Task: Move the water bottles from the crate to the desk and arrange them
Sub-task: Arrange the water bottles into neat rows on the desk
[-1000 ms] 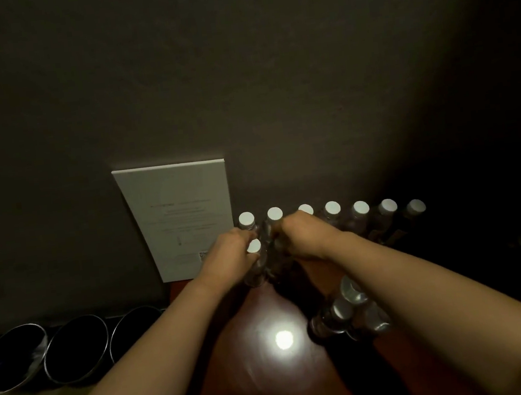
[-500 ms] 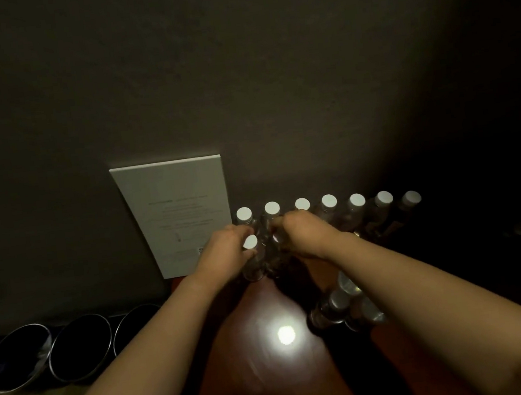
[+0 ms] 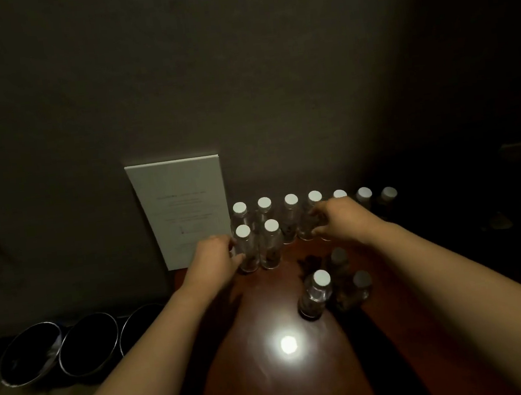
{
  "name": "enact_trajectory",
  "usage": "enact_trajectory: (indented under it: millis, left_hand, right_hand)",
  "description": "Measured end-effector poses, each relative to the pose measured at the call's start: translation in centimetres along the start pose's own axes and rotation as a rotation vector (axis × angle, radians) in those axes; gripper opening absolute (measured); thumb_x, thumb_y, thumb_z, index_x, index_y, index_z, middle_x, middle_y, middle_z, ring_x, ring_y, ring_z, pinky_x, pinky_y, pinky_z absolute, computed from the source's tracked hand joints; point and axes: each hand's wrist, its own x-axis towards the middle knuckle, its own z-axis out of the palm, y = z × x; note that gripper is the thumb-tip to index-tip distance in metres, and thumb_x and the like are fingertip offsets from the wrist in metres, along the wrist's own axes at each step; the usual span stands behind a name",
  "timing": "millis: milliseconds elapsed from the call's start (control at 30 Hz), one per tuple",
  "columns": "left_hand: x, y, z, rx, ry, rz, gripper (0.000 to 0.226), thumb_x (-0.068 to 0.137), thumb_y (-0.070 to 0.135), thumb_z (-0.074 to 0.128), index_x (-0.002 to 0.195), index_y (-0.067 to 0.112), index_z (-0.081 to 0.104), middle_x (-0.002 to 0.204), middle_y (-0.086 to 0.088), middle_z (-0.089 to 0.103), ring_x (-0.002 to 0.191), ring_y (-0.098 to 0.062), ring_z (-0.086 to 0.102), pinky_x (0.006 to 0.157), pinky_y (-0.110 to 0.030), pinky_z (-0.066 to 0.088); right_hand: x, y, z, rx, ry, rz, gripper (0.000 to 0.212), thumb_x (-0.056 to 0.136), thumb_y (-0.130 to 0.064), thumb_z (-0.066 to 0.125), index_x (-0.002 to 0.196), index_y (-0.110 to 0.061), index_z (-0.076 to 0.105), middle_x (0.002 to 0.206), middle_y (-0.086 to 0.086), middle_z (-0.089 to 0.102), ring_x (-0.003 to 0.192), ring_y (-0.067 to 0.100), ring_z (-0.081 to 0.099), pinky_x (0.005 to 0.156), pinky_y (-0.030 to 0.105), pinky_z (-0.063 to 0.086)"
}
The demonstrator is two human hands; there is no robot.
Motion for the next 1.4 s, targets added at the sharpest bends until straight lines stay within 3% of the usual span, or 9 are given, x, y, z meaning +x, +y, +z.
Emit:
enact_trajectory:
  millis: [133,333,467,633,800,1133,1400]
  left_hand:
    - [-3.3,1.7,1.5,0.031,-0.083,0.032,0.03,0.085,0.034,0.071,0.11,0.017,0.07,0.108,-0.004,0.07,0.101,-0.022,0.064,0.088,-0.032,0.051]
    - [-6.0,5.7,4.3,0.006,-0.115,0.135,0.051,0.083,0.047,0.071,0.128,0.023,0.064,0.121,-0.003,0.067,0.109,-0.018,0.063,0.093,-0.026,0.047]
    - [-6.7,8.6,6.2,-0.073,-0.12,0.154,0.066,0.08,0.049,0.074,0.137,0.02,0.056,0.133,-0.003,0.061,0.12,-0.018,0.058,0.102,-0.031,0.045]
    - [-7.0,11.1,7.8,-0.111,-0.096,0.145,0.043,0.08,0.038,0.076,0.119,0.02,0.068,0.116,-0.003,0.067,0.105,-0.02,0.063,0.091,-0.035,0.05]
    - [-6.9,11.8,8.8,-0.077,-0.053,0.099,0.042,0.082,0.034,0.074,0.122,0.023,0.066,0.119,-0.003,0.066,0.107,-0.022,0.062,0.091,-0.035,0.05]
    - [-6.7,12.1,9.6,-0.029,-0.028,0.051,0.038,0.085,0.031,0.069,0.122,0.024,0.063,0.116,-0.001,0.065,0.106,-0.023,0.061,0.084,-0.035,0.051]
    - [-6.4,10.0,8.7,-0.05,0.021,-0.008,0.018,0.083,0.028,0.068,0.101,0.025,0.068,0.103,0.001,0.068,0.095,-0.021,0.064,0.079,-0.036,0.053]
  right_hand:
    - [-2.7,1.5,-0.6,-0.041,-0.006,0.014,0.037,0.085,-0.033,0.072,0.119,-0.021,0.066,0.111,0.001,0.07,0.104,0.019,0.063,0.087,0.03,0.05]
    - [-4.9,3.3,0.2,-0.072,-0.065,-0.016,0.034,0.087,-0.034,0.07,0.117,-0.02,0.067,0.111,0.001,0.069,0.104,0.019,0.063,0.088,0.032,0.052]
    - [-5.2,4.0,1.7,-0.106,-0.121,-0.068,0.031,0.09,-0.033,0.063,0.12,-0.023,0.065,0.113,0.003,0.068,0.104,0.021,0.063,0.084,0.031,0.05]
    - [-4.9,4.1,2.8,-0.089,-0.127,-0.095,0.034,0.092,-0.029,0.055,0.125,-0.025,0.062,0.121,0.008,0.065,0.111,0.026,0.061,0.091,0.037,0.051]
    - [-3.9,4.0,3.2,-0.123,-0.182,-0.155,0.041,0.095,-0.023,0.05,0.135,-0.025,0.056,0.129,0.012,0.058,0.117,0.029,0.057,0.094,0.035,0.046]
    - [-1.7,3.6,3.5,-0.107,-0.19,-0.165,0.023,0.091,-0.023,0.055,0.108,-0.015,0.067,0.108,0.007,0.068,0.101,0.025,0.063,0.085,0.036,0.053]
    - [0.6,2.4,3.4,-0.016,-0.094,-0.126,0.021,0.087,-0.029,0.059,0.098,-0.014,0.068,0.098,0.008,0.069,0.091,0.025,0.065,0.082,0.038,0.055]
